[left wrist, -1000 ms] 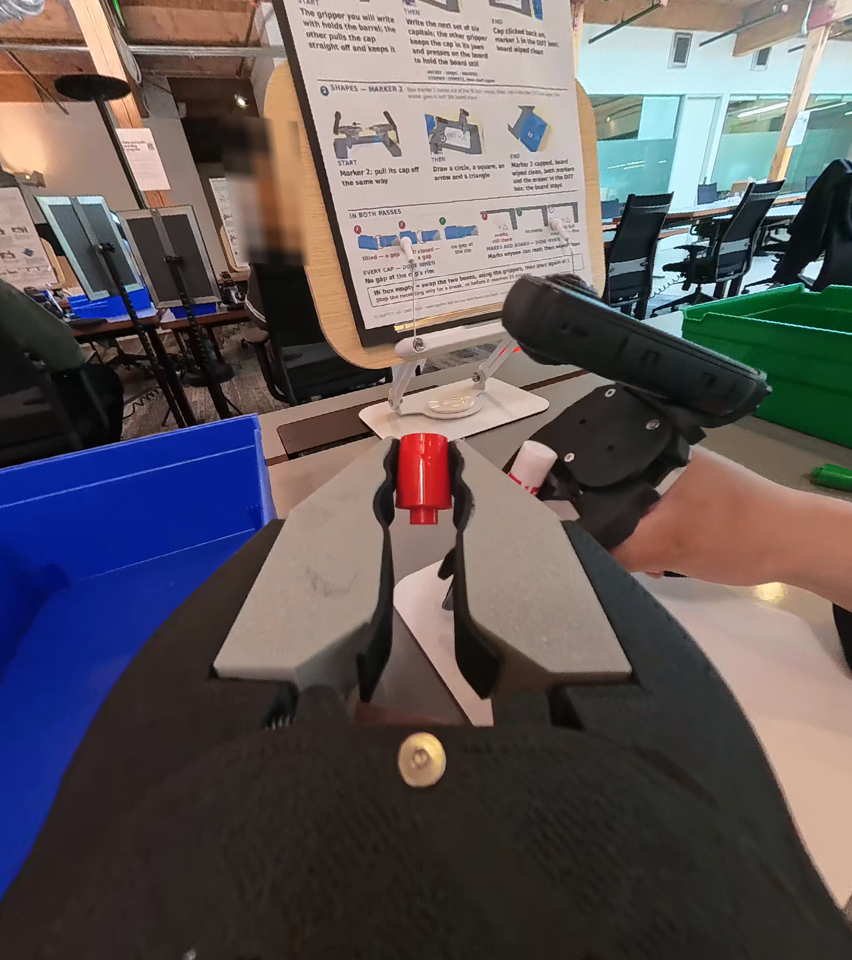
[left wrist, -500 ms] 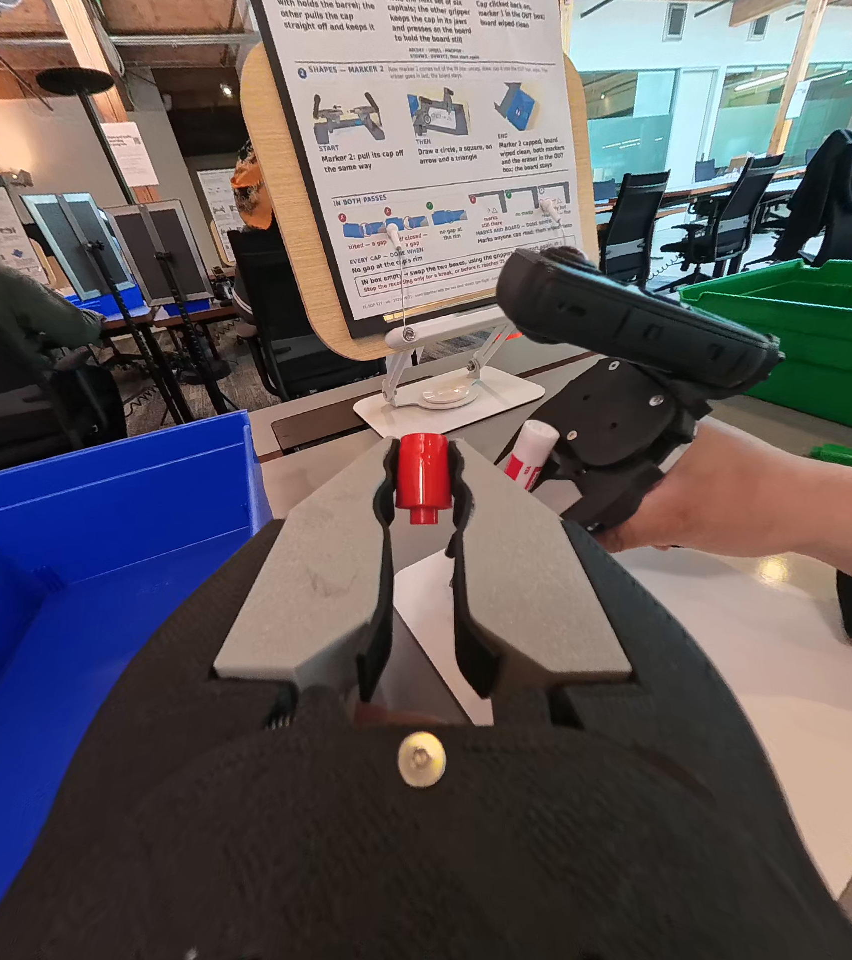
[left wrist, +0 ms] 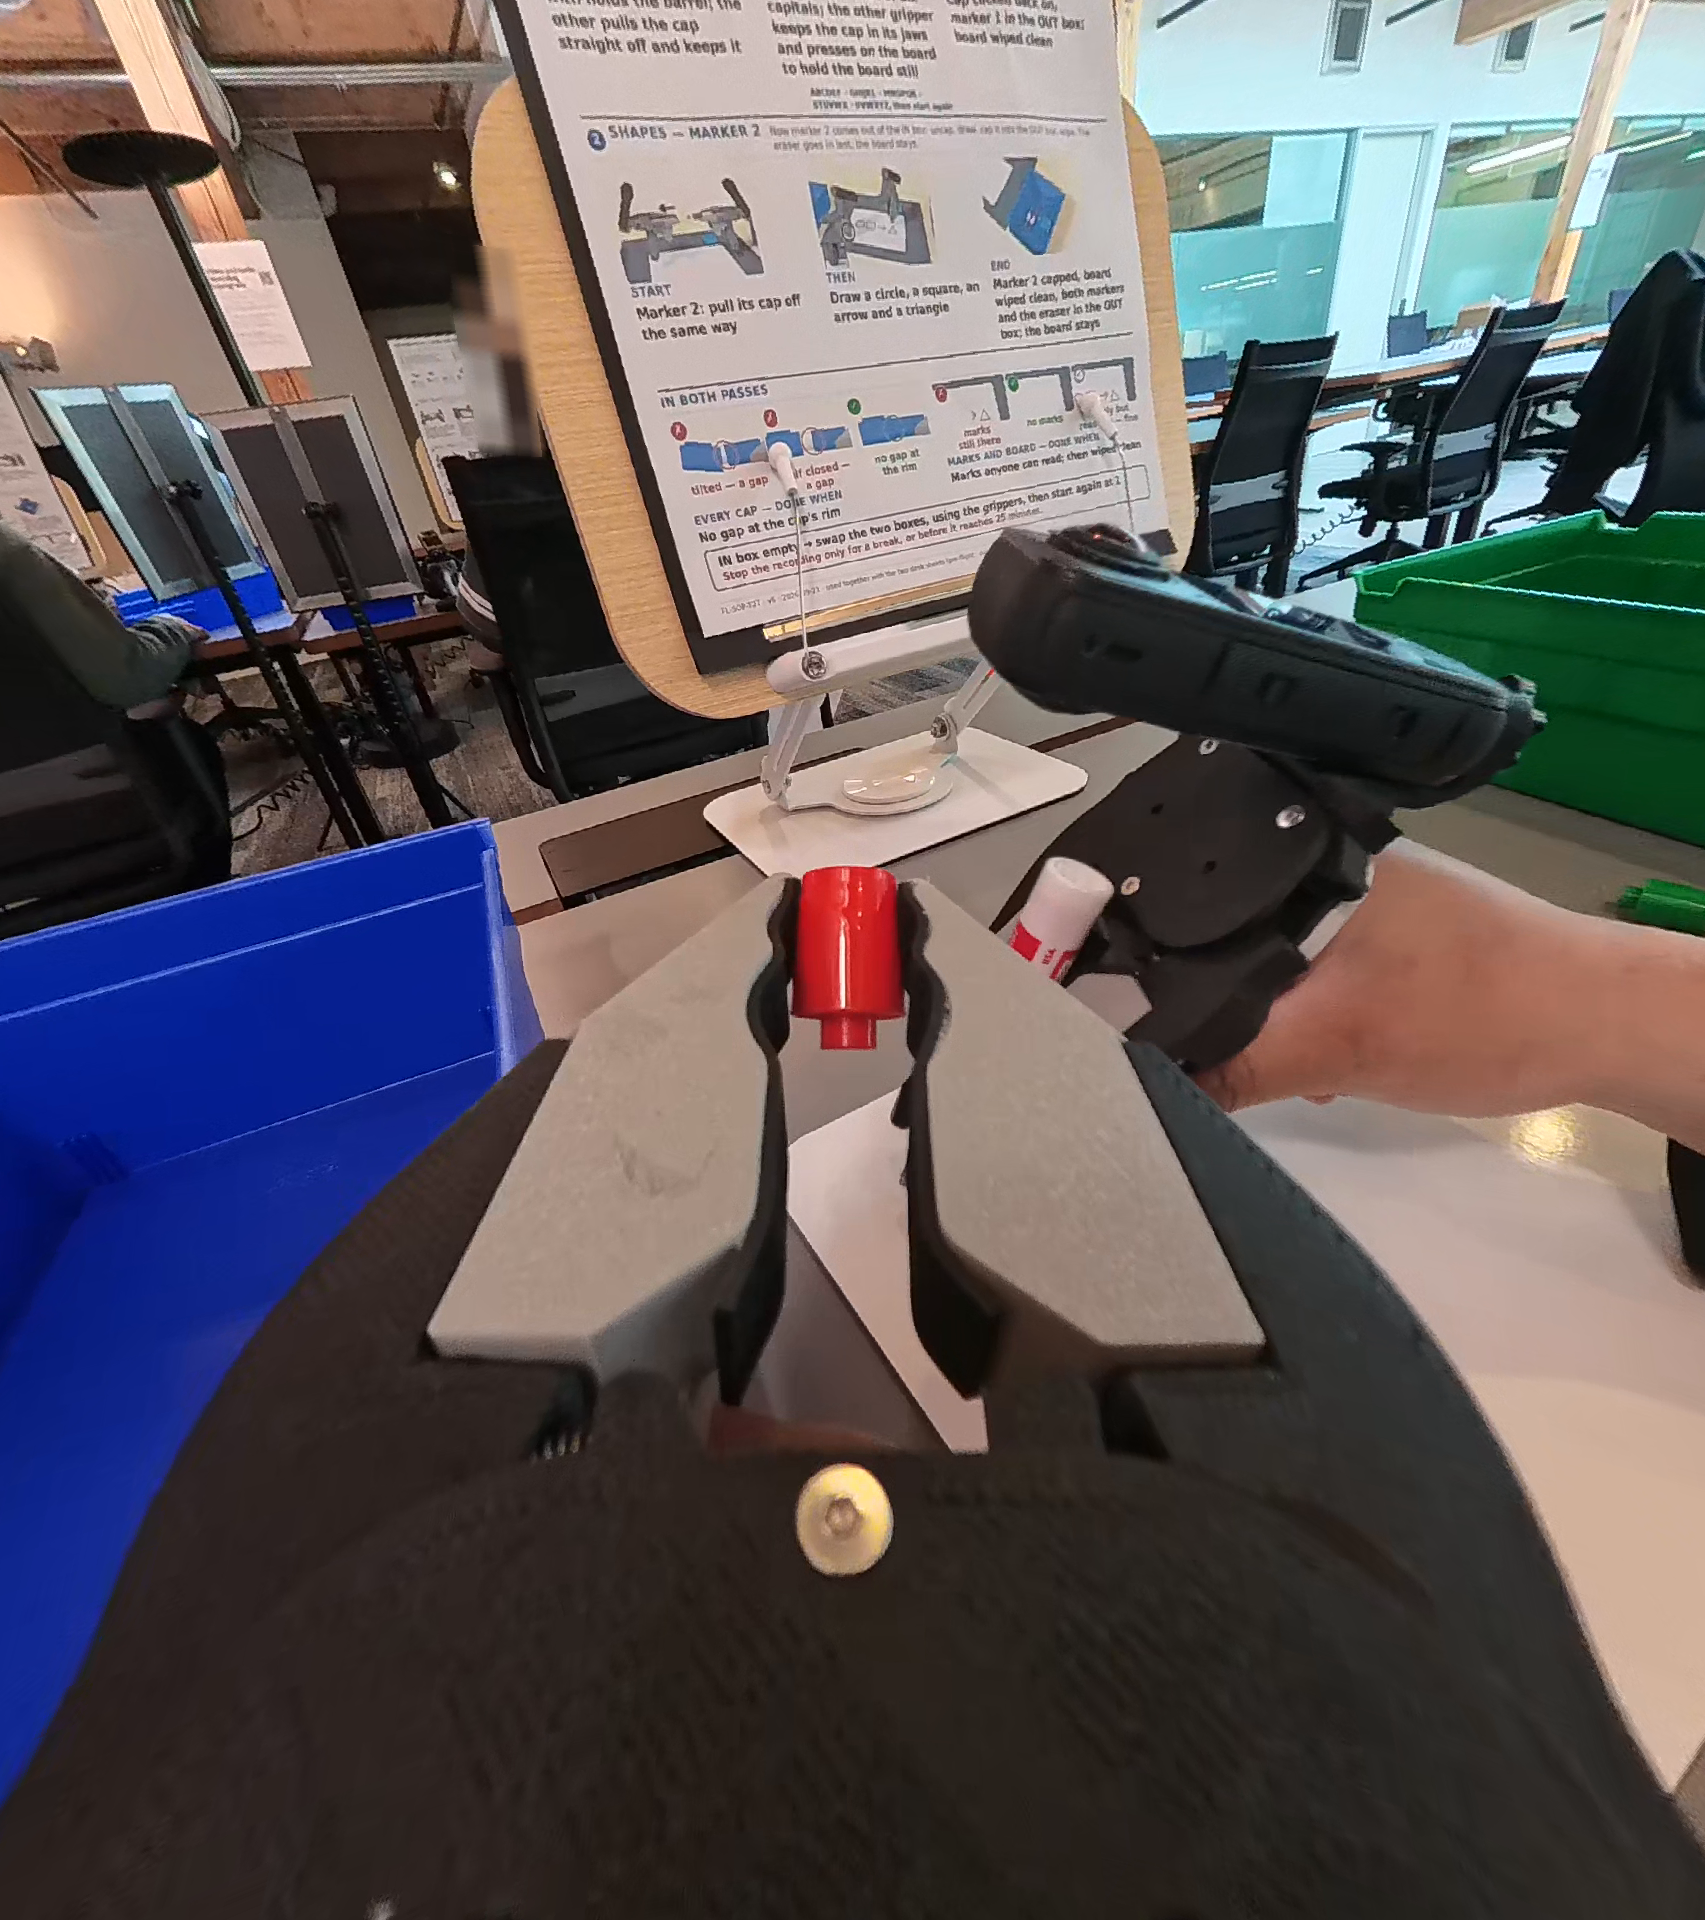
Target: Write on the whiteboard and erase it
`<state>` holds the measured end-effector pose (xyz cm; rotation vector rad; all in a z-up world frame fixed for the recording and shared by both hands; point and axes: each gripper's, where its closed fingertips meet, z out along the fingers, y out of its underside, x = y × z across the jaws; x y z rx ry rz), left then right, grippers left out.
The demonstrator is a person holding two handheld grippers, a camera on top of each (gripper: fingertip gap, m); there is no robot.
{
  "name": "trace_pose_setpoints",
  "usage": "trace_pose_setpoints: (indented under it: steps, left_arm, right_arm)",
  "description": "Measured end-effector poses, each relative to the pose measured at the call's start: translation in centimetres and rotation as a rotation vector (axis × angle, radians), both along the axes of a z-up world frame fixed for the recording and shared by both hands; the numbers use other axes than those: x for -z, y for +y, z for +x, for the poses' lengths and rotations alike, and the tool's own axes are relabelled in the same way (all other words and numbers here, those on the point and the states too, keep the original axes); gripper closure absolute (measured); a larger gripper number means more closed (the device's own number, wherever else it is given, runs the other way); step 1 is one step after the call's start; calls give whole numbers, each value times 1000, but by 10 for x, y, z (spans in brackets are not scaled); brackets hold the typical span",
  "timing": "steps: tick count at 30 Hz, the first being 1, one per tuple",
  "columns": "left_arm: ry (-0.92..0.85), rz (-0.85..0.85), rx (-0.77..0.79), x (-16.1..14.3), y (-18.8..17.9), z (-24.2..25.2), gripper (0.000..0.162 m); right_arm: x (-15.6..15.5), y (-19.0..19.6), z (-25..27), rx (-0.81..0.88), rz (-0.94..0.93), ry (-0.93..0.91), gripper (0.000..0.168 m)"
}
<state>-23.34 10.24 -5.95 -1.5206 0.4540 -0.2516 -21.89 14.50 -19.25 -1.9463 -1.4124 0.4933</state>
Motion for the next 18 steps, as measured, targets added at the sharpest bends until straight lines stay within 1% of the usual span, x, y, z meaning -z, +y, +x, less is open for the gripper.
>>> trace_pose_setpoints:
  steps: [18]
  left_arm:
    - [2,-6,3,1,0,1,146]
  right_arm:
    - [4,-15,12,-18,-94,-46,150]
